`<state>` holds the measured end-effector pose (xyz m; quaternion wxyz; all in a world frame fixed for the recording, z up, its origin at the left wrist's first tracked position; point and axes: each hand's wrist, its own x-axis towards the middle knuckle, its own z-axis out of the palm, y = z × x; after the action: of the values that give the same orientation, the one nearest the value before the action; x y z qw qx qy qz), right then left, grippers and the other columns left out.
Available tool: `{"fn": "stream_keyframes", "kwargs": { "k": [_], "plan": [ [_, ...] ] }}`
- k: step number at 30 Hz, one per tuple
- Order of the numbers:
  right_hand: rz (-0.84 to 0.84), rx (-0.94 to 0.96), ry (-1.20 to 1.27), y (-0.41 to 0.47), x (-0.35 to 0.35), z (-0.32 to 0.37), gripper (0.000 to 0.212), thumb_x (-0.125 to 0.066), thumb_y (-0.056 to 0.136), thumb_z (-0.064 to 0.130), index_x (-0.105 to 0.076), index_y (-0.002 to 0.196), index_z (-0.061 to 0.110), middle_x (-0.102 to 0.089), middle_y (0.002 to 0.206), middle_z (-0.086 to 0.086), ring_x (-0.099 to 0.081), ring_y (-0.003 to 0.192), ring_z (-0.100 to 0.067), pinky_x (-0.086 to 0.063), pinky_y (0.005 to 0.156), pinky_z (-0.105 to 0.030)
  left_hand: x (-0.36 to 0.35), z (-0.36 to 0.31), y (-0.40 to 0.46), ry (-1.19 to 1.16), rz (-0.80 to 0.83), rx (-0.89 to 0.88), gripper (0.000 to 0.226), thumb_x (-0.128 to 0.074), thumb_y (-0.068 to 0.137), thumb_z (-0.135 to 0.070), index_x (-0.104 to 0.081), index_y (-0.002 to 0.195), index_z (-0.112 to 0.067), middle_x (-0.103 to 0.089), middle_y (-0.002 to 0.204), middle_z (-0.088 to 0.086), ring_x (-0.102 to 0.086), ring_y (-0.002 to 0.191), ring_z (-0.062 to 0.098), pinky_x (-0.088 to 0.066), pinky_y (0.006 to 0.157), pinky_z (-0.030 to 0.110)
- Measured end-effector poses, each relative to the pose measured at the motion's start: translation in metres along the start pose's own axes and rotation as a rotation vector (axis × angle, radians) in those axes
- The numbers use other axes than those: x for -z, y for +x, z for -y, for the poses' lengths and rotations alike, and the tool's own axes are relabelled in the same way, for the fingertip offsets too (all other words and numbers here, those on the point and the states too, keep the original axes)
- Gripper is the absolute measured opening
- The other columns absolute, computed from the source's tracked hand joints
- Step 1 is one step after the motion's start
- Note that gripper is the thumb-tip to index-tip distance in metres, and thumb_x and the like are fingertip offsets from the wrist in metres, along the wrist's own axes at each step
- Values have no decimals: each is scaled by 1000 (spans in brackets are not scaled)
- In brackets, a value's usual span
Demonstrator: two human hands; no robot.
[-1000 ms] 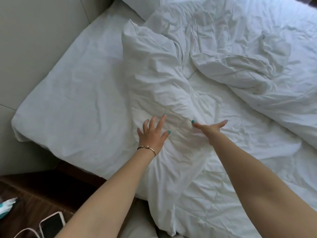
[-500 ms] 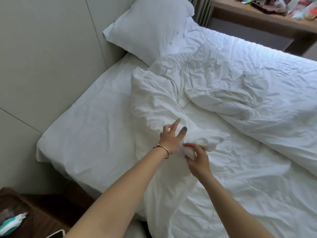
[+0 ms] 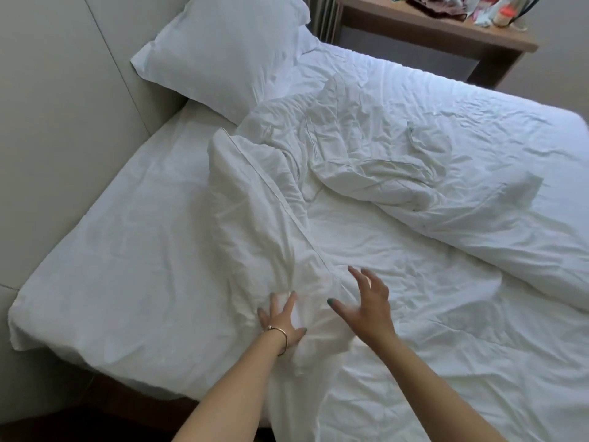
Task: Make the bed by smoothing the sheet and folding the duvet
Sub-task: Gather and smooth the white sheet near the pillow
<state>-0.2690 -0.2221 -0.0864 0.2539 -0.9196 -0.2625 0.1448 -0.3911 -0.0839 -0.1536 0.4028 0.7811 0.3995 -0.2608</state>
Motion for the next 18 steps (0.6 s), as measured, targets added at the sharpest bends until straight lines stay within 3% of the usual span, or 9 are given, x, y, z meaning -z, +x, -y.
{"fn": "stream_keyframes", "kwargs": {
  "k": [2, 3, 5, 6, 8, 10, 13, 15, 18],
  "plan": [
    [186, -304, 169, 13, -2, 15, 105, -76, 70, 58, -14, 152, 37, -9, 158, -5, -14, 145, -30, -28, 112, -47, -6, 14, 3, 7, -12, -35, 86, -60, 87, -49, -1, 149, -46, 19, 159, 1, 8, 144, 43, -7, 118, 41],
    [240, -420, 281, 19, -8, 18, 115, -80, 69, 52, -5, 154, 34, -7, 158, -6, -14, 145, -31, -27, 112, -47, -4, 15, 4, -17, -23, -46, 83, -59, 86, -50, -6, 150, -45, 13, 160, 2, 5, 144, 40, -8, 117, 41],
    [299, -556, 362, 21, -20, 23, 122, -88, 63, 38, -9, 154, 22, -27, 151, -10, -30, 141, -31, -33, 110, -43, 9, 12, 6, -119, -94, -60, 71, -54, 88, -53, -20, 149, -39, -4, 159, 4, -6, 144, 33, -13, 115, 40],
    [323, -572, 355, 19, -23, 26, 114, -88, 56, 34, -25, 150, 16, -43, 141, -8, -44, 133, -31, -40, 107, -42, 19, 7, 7, -180, -140, -69, 66, -51, 90, -54, -25, 148, -35, -12, 157, 6, -12, 143, 30, -14, 113, 38],
    [329, -494, 335, 11, -34, 31, 72, -74, 50, 27, -62, 119, 14, -68, 110, -5, -65, 106, -27, -53, 92, -45, 43, -6, 9, -332, -170, -126, 68, -49, 91, -56, -26, 149, -28, -20, 155, 10, -18, 142, 27, -16, 113, 36],
    [379, -345, 343, -7, -40, 48, 44, -62, 53, 20, -70, 96, 26, -71, 91, 4, -67, 88, -16, -54, 84, -39, 65, -21, 9, -569, -102, -181, 81, -56, 88, -56, -15, 152, -28, -20, 155, 8, -23, 141, 26, -21, 111, 33],
    [581, -147, 389, -26, -39, 74, 42, -64, 62, 27, -70, 104, 27, -69, 101, 9, -64, 95, -9, -49, 88, -27, 83, -25, 6, -644, -131, -226, 90, -66, 86, -22, -6, 152, -25, -21, 152, 3, -29, 137, 23, -25, 99, 20],
    [695, -169, 505, -22, -31, 84, 34, -68, 79, 23, -70, 113, 24, -70, 111, 7, -66, 101, -11, -51, 88, -24, 89, -11, 4, -612, -181, -201, 85, -49, 82, 2, -9, 153, -24, -23, 154, 3, -30, 138, 23, -26, 101, 18],
    [482, -101, 415, 13, -20, 97, 32, -65, 91, 20, -63, 118, 36, -67, 121, 4, -67, 95, -10, -51, 79, -22, 95, 19, -1, -614, -184, -275, 86, -43, 78, 7, -19, 152, -31, -31, 151, -4, -33, 138, 16, -26, 107, 17]
  ]
}}
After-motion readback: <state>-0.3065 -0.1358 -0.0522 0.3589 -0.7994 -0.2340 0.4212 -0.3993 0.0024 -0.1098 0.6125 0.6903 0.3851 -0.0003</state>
